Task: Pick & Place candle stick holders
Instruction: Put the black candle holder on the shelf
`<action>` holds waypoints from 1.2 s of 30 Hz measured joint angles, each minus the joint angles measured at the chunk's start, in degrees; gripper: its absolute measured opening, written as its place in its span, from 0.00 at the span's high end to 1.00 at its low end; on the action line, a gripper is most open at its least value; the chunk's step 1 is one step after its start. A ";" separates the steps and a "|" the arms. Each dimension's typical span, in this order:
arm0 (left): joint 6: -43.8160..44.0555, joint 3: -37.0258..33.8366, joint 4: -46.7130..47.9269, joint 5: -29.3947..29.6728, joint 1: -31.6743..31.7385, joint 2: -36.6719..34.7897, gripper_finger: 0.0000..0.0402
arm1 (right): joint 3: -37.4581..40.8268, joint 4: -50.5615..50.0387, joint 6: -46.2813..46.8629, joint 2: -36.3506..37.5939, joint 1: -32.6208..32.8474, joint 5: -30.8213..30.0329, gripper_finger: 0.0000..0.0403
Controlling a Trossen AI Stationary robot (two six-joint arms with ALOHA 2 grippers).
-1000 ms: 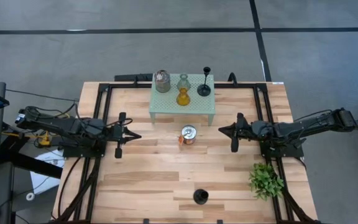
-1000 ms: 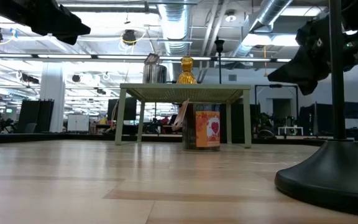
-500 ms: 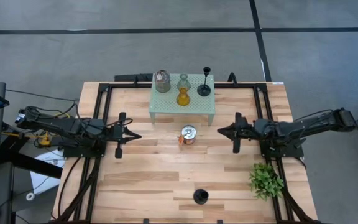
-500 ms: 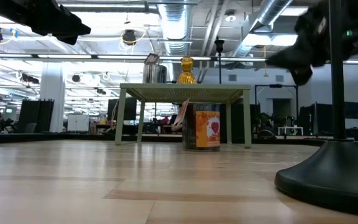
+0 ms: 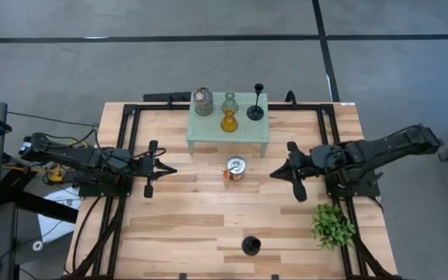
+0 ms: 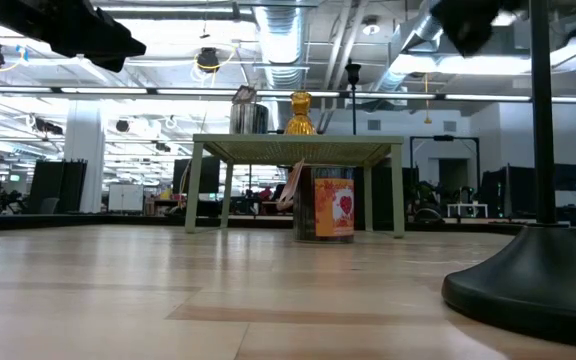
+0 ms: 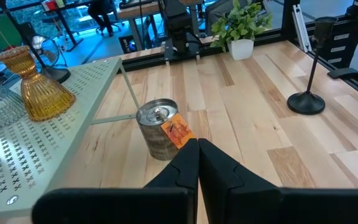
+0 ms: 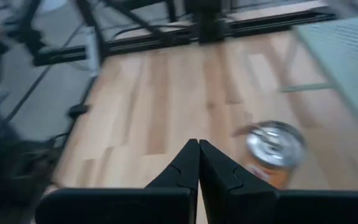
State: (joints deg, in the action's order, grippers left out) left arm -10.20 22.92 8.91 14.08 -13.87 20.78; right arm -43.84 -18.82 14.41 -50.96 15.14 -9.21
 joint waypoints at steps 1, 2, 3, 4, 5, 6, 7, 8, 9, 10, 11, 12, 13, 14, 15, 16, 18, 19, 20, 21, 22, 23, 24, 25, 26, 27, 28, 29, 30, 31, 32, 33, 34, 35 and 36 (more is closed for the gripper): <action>0.00 0.00 0.00 -0.01 0.00 0.00 0.98 | -2.45 -1.62 0.02 -1.46 0.83 0.82 1.00; 0.00 0.00 0.00 0.00 0.00 0.00 0.98 | -4.72 -2.98 0.04 -2.93 1.71 1.80 1.00; 0.00 0.00 0.00 -0.01 0.00 0.00 0.98 | -7.09 -4.37 0.03 -4.49 2.62 2.91 1.00; 0.00 0.00 0.00 0.00 0.00 0.00 0.98 | -9.29 -5.38 0.04 -5.99 3.54 4.06 1.00; 0.00 0.00 0.00 0.00 0.00 0.00 0.98 | -11.56 -6.32 0.05 -7.59 4.63 5.12 1.00; 0.00 0.00 0.00 0.00 0.00 0.00 0.98 | -13.81 -7.21 0.07 -9.20 5.65 6.02 1.00; 0.00 0.00 -0.01 0.00 0.00 0.00 0.98 | -16.02 -8.13 0.11 -10.81 6.77 6.93 1.00; 0.00 0.00 0.00 0.00 0.00 0.00 0.98 | -18.10 -9.20 0.19 -12.41 7.89 7.89 1.00; 0.00 0.00 0.00 0.00 0.00 0.00 0.98 | -20.19 -10.29 0.58 -14.01 9.02 8.73 1.00; 0.00 0.00 0.00 0.00 0.00 0.00 0.98 | -22.21 -11.37 1.29 -15.64 10.13 9.30 1.00; 0.00 0.00 0.00 0.00 0.00 0.00 0.98 | -24.10 -12.39 2.50 -17.24 11.27 9.44 1.00; 0.00 0.00 0.00 0.00 0.00 0.00 0.98 | -25.90 -13.37 3.84 -18.86 12.35 9.46 1.00; 0.00 0.00 0.00 0.00 0.00 0.00 0.98 | -27.69 -14.67 5.26 -20.44 13.47 9.46 1.00; 0.00 0.00 0.00 0.00 0.02 0.00 0.98 | -29.34 -15.88 6.60 -22.00 14.54 9.45 1.00; 0.00 0.00 0.00 0.00 0.00 0.00 0.98 | -30.81 -16.89 7.77 -23.58 15.64 9.44 1.00; 0.00 0.00 0.00 0.00 0.02 0.00 0.98 | -32.23 -17.99 8.82 -25.07 16.71 9.44 1.00; 0.00 0.00 0.00 0.00 0.00 0.00 0.98 | -34.76 -19.65 11.02 -27.99 18.67 9.46 1.00; 0.00 0.00 0.00 0.00 0.01 0.00 0.98 | -35.98 -20.19 11.99 -29.34 19.61 9.45 1.00; 0.00 0.00 0.00 0.00 0.01 0.00 0.98 | -37.04 -20.48 12.72 -30.57 20.47 9.43 1.00; 0.00 0.00 0.00 0.00 0.02 0.00 0.98 | -37.89 -20.78 13.06 -31.72 21.25 9.43 1.00; 0.00 0.00 0.00 0.00 0.00 0.00 0.98 | -38.67 -20.93 13.30 -32.84 21.98 9.40 1.00; 0.00 0.00 0.00 0.00 0.00 0.00 0.98 | -39.42 -20.93 13.74 -33.94 22.61 9.39 1.00; 0.00 0.00 0.00 0.00 0.01 0.00 0.98 | -39.97 -20.82 14.25 -34.89 23.03 9.35 1.00; 0.00 0.00 0.00 0.00 0.01 0.00 0.98 | -40.34 -20.86 15.09 -35.77 23.55 9.35 1.00; 0.00 0.00 0.00 0.00 0.00 0.00 0.98 | -40.68 -20.83 15.85 -36.67 23.87 9.29 1.00; 0.00 0.00 0.00 0.00 0.00 0.00 0.98 | -40.95 -20.78 16.44 -37.50 24.11 9.22 1.00; 0.00 0.00 0.00 0.00 0.00 0.00 0.98 | -41.04 -20.72 16.97 -38.26 24.28 9.04 1.00; 0.00 0.01 0.00 0.00 0.01 0.00 0.98 | -41.03 -20.80 17.43 -38.95 24.32 8.92 1.00; 0.00 0.02 0.00 0.00 0.00 0.00 0.98 | -41.02 -20.81 18.14 -39.71 24.29 8.87 1.00; 0.00 0.02 0.00 0.00 0.00 0.00 0.98 | -41.02 -20.71 18.99 -40.48 24.19 8.78 1.00; 0.00 0.02 0.00 0.00 0.02 0.00 0.98 | -41.02 -20.48 19.68 -41.25 24.02 8.78 1.00; 0.00 0.02 0.00 0.00 0.00 0.00 0.98 | -41.02 -20.19 20.14 -42.06 23.82 8.76 1.00; 0.00 0.02 0.00 0.00 0.00 0.00 0.98 | -41.01 -19.72 20.17 -42.78 23.50 8.78 1.00; 0.00 0.02 0.00 0.00 0.02 0.00 0.98 | -41.00 -19.09 20.17 -43.35 23.19 8.78 1.00; 0.00 0.02 0.00 0.11 0.00 0.00 0.98 | -41.00 -18.72 20.17 -43.88 22.99 8.83 1.00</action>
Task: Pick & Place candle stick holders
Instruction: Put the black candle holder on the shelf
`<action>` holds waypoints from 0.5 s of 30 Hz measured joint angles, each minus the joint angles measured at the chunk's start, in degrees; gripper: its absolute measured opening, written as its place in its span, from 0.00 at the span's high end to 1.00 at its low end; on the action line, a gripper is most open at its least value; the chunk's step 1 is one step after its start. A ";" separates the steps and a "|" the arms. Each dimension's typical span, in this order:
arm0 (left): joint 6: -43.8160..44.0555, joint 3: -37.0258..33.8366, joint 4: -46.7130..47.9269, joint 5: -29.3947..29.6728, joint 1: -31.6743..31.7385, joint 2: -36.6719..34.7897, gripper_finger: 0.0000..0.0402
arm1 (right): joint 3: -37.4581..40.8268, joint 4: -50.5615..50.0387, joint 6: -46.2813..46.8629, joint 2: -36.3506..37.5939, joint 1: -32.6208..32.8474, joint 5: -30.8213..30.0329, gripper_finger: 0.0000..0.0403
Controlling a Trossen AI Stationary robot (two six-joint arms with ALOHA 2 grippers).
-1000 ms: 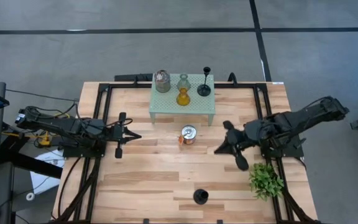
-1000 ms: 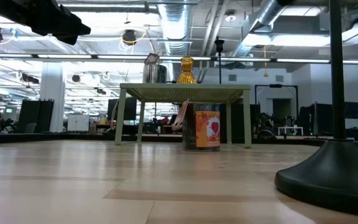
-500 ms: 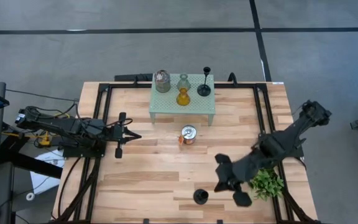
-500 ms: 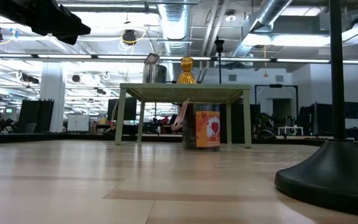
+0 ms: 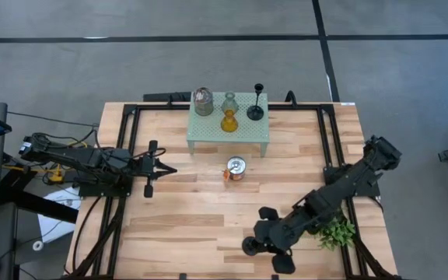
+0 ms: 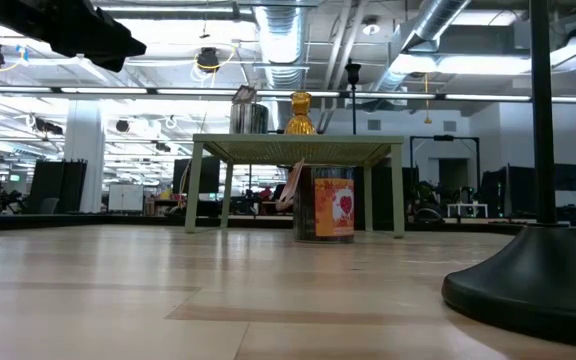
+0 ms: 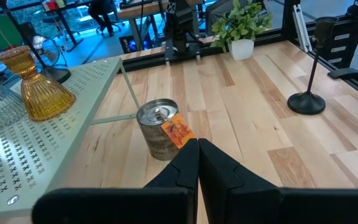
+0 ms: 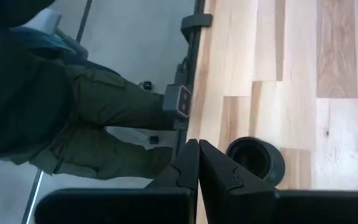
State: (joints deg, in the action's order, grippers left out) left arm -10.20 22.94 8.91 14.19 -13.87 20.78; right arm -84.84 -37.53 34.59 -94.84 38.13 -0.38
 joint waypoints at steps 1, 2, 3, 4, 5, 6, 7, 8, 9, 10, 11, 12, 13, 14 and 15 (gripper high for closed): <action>0.00 0.00 0.00 0.46 0.00 0.00 0.98 | 0.00 0.10 0.00 -0.35 -0.21 0.11 1.00; 0.00 0.00 0.00 0.95 0.01 0.00 0.98 | 0.00 0.22 0.01 -0.66 -0.48 0.13 1.00; 0.00 0.00 0.00 1.36 0.00 0.00 0.98 | 0.00 0.28 0.02 -0.90 -0.66 0.18 1.00; 0.00 0.00 0.00 1.87 0.00 0.00 0.98 | 0.00 0.16 0.02 -1.00 -0.70 0.18 0.99; 0.00 0.00 0.00 2.36 0.00 0.00 0.98 | 0.00 0.11 0.03 -0.99 -0.70 0.18 0.98; 0.02 0.00 0.00 2.57 0.00 0.00 0.98 | 0.00 0.28 0.33 -0.97 -0.70 0.20 0.97; 0.07 0.00 0.00 2.71 0.02 0.00 0.98 | 0.00 0.37 0.94 -0.95 -0.69 0.26 0.95; 0.09 0.00 0.00 2.73 0.02 0.00 0.98 | 0.00 0.24 1.60 -0.95 -0.65 0.41 0.93; 0.10 0.00 0.00 2.73 0.02 0.00 0.98 | 0.00 0.26 2.04 -0.95 -0.56 0.39 0.90; 0.15 0.00 0.00 2.73 0.02 0.00 0.98 | 0.00 0.26 2.38 -0.97 -0.44 0.37 0.86; 0.17 0.00 0.00 2.73 0.02 0.00 0.98 | 0.00 0.26 2.38 -0.97 -0.31 0.35 0.83; 0.17 0.00 0.00 2.73 0.02 0.00 0.98 | 0.00 0.24 2.38 -0.97 -0.14 0.29 0.80; 0.17 0.00 0.01 2.73 0.02 0.00 0.98 | 0.00 0.18 2.18 -0.97 0.05 -0.04 0.77; 0.20 0.00 0.00 2.73 0.02 0.00 0.98 | 0.00 0.04 1.32 -0.97 0.10 -0.16 0.73; 0.20 0.00 0.00 2.73 0.02 0.00 0.98 | 0.00 0.01 0.64 -0.97 0.16 -0.17 0.71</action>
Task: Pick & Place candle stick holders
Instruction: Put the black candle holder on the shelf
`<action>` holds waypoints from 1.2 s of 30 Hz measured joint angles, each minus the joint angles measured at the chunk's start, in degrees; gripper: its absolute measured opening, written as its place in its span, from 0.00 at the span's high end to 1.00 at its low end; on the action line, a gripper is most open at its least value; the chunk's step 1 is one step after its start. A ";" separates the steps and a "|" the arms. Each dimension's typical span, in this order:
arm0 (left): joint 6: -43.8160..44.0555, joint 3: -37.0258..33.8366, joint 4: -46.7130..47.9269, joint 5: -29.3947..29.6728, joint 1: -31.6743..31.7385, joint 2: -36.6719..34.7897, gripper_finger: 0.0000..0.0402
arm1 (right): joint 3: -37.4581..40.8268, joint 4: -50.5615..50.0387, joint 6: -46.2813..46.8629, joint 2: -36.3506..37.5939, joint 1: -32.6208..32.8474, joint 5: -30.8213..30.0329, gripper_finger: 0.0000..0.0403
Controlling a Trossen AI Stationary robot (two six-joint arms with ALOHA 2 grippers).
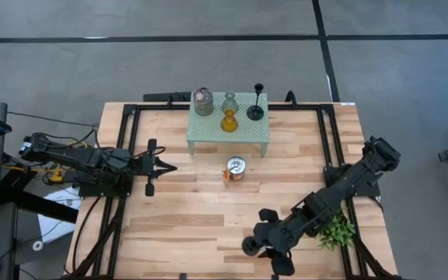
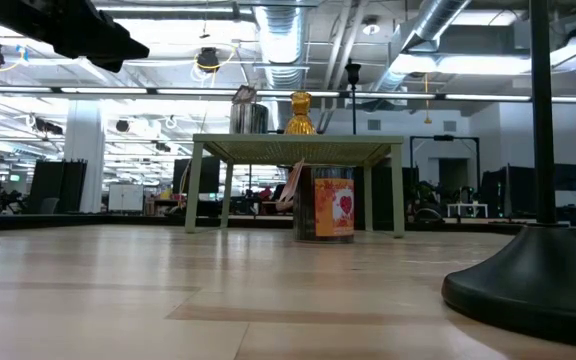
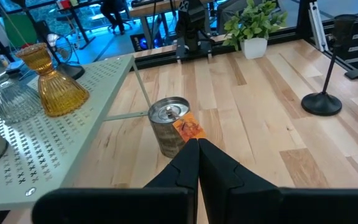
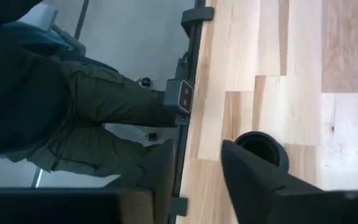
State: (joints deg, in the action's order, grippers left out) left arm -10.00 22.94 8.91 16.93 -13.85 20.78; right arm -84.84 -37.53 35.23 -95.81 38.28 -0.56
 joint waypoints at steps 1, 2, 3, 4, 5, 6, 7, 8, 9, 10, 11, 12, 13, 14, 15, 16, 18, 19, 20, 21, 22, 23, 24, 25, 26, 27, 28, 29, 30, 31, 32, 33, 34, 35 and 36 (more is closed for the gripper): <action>0.00 0.00 0.01 0.00 0.00 0.00 0.98 | 0.00 0.00 -0.31 -0.01 0.01 -0.13 0.68; 0.01 0.00 0.00 0.00 0.00 0.00 0.98 | 0.00 -0.01 -0.44 -0.02 0.00 -0.59 0.66; 0.11 0.00 0.00 0.00 0.00 0.00 0.98 | 0.00 -0.09 -0.47 -0.03 -0.04 -0.92 0.64; 0.50 0.00 0.01 -0.01 0.00 0.00 0.98 | 0.00 -0.23 -0.49 -0.05 -0.07 -0.98 0.63; 1.19 0.00 0.00 0.00 0.00 0.00 0.98 | 0.00 -0.43 -0.49 -0.07 -0.11 -1.01 0.63; 1.58 0.00 0.00 0.00 0.00 0.00 0.98 | 0.00 -0.72 -0.49 -0.07 -0.09 -1.01 0.63; 1.78 0.00 0.00 0.00 0.00 0.00 0.98 | 0.10 -0.91 -0.49 -0.05 -0.09 -1.01 0.63; 1.85 0.00 0.00 0.00 0.00 0.00 0.98 | 0.52 -0.69 -0.49 -0.03 -0.11 -0.98 0.63; 1.93 0.00 0.00 0.00 0.00 0.00 0.98 | 1.09 -0.57 -0.32 -0.04 -0.11 -0.97 0.64; 1.95 0.02 0.00 0.00 0.00 0.00 0.98 | 1.66 -0.66 0.17 -0.04 -0.09 -0.96 0.64; 1.95 0.00 0.00 0.00 0.00 0.00 0.98 | 2.11 -0.80 0.70 -0.09 -0.14 -0.96 0.65; 1.95 0.01 0.02 0.00 0.00 0.00 0.98 | 2.51 -0.58 1.04 -0.09 -0.20 -1.02 0.66; 1.95 0.00 0.02 0.00 0.00 0.00 0.98 | 2.71 -0.39 1.19 -0.11 -0.22 -1.12 0.67; 1.95 0.02 0.01 0.00 0.00 0.00 0.98 | 2.73 -0.41 1.28 -0.13 -0.22 -1.23 0.68; 1.95 0.02 0.00 0.00 0.00 0.00 0.98 | 2.73 -0.17 1.28 -0.11 -0.20 -1.42 0.69; 1.95 0.02 0.02 0.00 0.00 0.00 0.98 | 2.73 -0.02 1.26 -0.11 -0.14 -1.78 0.69; 1.95 0.02 0.01 0.00 0.00 0.00 0.98 | 2.73 -0.06 1.26 -0.11 -0.11 -2.71 0.70; 1.95 0.02 0.01 0.00 0.00 0.00 0.98 | 2.73 -0.08 1.26 -0.11 -0.13 -3.09 0.70; 1.95 0.02 0.01 0.00 0.00 0.00 0.98 | 2.73 -0.12 1.27 -0.11 -0.15 -3.54 0.70; 1.95 0.02 0.00 0.00 0.00 0.00 0.98 | 2.73 -0.15 1.28 -0.13 -0.18 -3.92 0.70; 1.95 0.02 0.00 0.00 0.00 0.00 0.98 | 2.73 -0.18 1.28 -0.15 -0.20 -4.00 0.69; 1.95 0.02 0.00 0.00 0.00 0.00 0.98 | 2.73 -0.09 1.28 -0.54 -0.21 -3.99 0.69; 1.95 0.02 0.02 0.00 0.00 0.00 0.98 | 2.73 0.28 1.26 -1.11 -0.39 -3.93 0.68; 1.95 0.02 0.01 0.00 0.00 0.00 0.98 | 2.71 0.49 1.26 -1.69 -0.63 -3.78 0.67; 1.95 0.02 0.02 0.00 0.00 0.02 0.98 | 2.71 0.47 1.30 -2.10 -0.66 -3.48 0.67; 1.95 0.02 0.02 0.00 0.00 0.00 0.98 | 2.73 0.49 1.34 -2.81 -0.74 -2.84 0.66; 1.95 0.02 0.02 0.00 0.00 0.00 0.98 | 2.68 1.09 1.36 -3.49 -0.83 -2.14 0.65; 1.95 0.02 0.02 0.00 0.00 0.00 0.98 | 2.62 1.15 1.33 -4.02 -0.96 -1.67 0.65; 1.95 0.02 0.02 0.00 0.00 0.00 0.98 | 2.61 1.30 1.30 -4.46 -0.99 -1.36 0.64; 1.95 0.02 0.02 0.00 0.00 0.00 0.98 | 2.51 1.47 1.30 -4.79 -0.98 -1.31 0.64; 1.95 0.02 0.03 0.00 0.00 0.02 0.98 | 2.45 1.54 1.29 -5.05 -0.98 -1.12 0.64; 1.95 0.02 0.00 0.00 0.00 0.12 0.98 | 2.40 1.61 1.29 -5.11 -0.98 -1.06 0.64; 1.95 0.02 0.02 0.00 0.00 0.23 0.98 | 2.40 1.56 1.30 -5.13 -1.00 -0.95 0.64; 1.95 0.02 0.06 0.00 0.00 0.31 0.98 | 2.40 1.53 1.30 -5.13 -0.99 -0.96 0.65; 1.95 0.02 0.05 0.00 0.00 0.39 0.98 | 2.43 1.42 1.33 -5.12 -0.98 -0.98 0.66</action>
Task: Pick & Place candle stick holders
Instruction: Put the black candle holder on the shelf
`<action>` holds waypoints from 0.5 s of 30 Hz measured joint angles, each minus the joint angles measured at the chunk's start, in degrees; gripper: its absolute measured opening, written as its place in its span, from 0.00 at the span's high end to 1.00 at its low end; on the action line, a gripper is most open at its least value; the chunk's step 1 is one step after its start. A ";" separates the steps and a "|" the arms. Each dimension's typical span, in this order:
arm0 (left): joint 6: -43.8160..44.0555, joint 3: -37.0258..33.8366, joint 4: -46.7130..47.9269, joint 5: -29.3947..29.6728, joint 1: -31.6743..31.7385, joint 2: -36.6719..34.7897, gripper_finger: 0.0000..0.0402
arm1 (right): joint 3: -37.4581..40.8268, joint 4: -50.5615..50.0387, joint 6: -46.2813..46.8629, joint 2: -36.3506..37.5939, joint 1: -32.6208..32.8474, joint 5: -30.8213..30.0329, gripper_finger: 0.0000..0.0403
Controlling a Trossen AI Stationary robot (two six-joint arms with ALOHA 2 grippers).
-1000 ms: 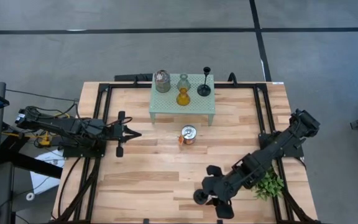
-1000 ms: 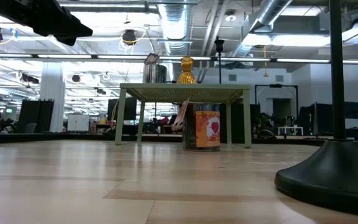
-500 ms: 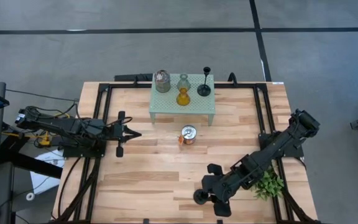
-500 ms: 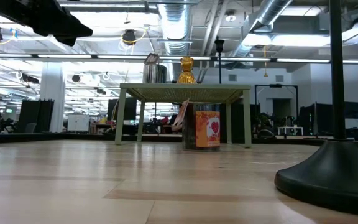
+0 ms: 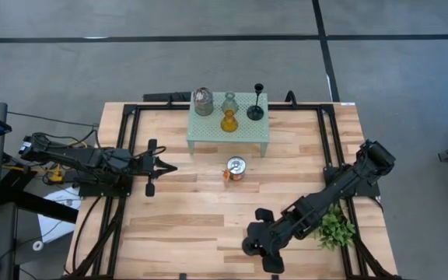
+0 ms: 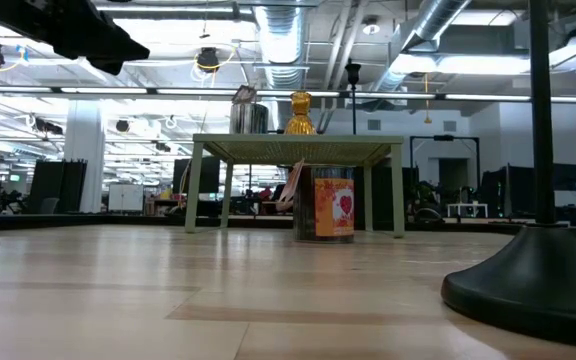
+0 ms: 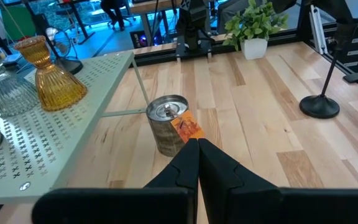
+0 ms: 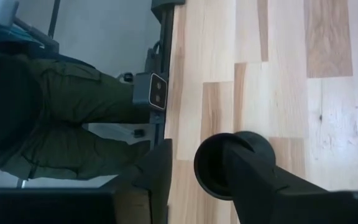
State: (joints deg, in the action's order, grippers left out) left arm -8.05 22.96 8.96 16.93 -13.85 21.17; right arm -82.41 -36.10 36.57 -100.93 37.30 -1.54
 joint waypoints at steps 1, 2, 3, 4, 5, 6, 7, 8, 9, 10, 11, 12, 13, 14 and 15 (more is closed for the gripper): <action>0.00 0.00 -0.03 0.00 0.00 0.05 0.98 | 0.00 -0.08 0.31 -0.01 0.00 0.01 0.67; 0.00 0.00 -0.03 0.00 0.00 0.24 0.98 | 0.00 -0.21 0.79 -0.02 0.00 0.02 0.68; 0.00 0.00 -0.02 0.00 0.00 0.37 0.98 | 0.00 -0.31 1.22 -0.02 0.00 0.04 0.69; 0.00 0.00 0.04 0.00 0.00 0.43 0.98 | 0.02 -0.40 1.71 0.00 0.00 0.02 0.69; 0.00 0.00 0.04 -0.01 0.00 0.45 0.98 | 0.02 -0.60 2.10 -0.01 0.00 0.02 0.70; 0.00 0.01 -0.06 0.00 -0.01 0.64 0.98 | 0.02 -0.76 2.32 -0.01 0.00 0.02 0.70; 0.00 0.02 -0.05 0.00 0.00 0.70 0.98 | 0.02 -1.03 2.33 -0.01 0.00 0.05 0.70; 0.00 0.02 -0.03 0.00 0.00 0.75 0.98 | 0.04 -1.20 2.35 -0.02 0.00 0.06 0.70; 0.00 0.02 0.02 -0.02 0.00 0.81 0.98 | 0.07 -1.34 2.35 0.00 0.00 0.05 0.69; 0.00 0.02 0.03 0.00 0.00 0.84 0.98 | 0.07 -1.50 2.47 -0.01 0.00 0.07 0.69; 0.00 0.02 -0.11 0.00 0.00 1.02 0.98 | 0.07 -1.54 2.90 0.00 0.00 0.09 0.68; 0.00 0.02 -0.09 0.00 0.00 1.03 0.98 | 0.07 -1.59 3.65 -0.02 0.00 0.17 0.68; 0.00 0.02 -0.02 0.00 0.00 1.12 0.98 | 0.07 -1.64 4.44 0.00 0.00 0.27 0.67; 0.00 0.02 0.02 -0.02 0.00 1.14 0.98 | 0.09 -1.95 5.18 -0.02 0.00 0.48 0.67; 0.00 0.02 -0.02 -0.01 0.00 1.21 0.98 | 0.07 -2.26 5.88 0.00 -0.15 1.05 0.67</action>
State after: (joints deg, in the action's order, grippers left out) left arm -8.05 22.98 8.94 16.92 -13.85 22.37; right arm -82.35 -38.36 42.45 -100.92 37.15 -0.49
